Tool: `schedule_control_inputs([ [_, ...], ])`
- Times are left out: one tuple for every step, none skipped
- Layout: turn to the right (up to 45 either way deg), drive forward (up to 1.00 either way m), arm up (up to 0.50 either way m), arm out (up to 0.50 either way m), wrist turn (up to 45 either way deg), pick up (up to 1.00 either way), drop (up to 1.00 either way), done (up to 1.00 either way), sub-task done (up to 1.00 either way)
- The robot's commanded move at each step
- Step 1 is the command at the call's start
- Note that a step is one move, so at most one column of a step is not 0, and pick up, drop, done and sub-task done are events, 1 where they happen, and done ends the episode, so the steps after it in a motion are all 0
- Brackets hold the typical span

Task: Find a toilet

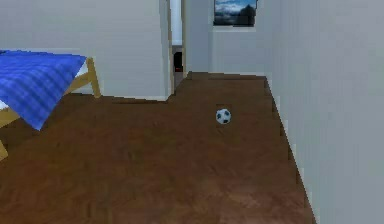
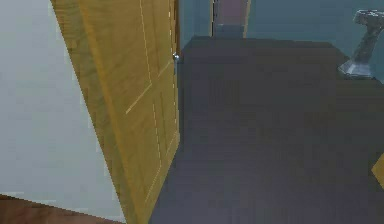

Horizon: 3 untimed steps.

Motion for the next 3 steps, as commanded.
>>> schedule_control_inputs([
  [12.0,0.00,0.00,0.00,0.0,0.00,0.00,0.00,0.00],
  [0.0,0.30,0.00,0.00,0.0,0.00,0.00,0.00,0.00],
  [-12.0,0.00,0.00,0.00,0.0,0.00,0.00,0.00,0.00],
])
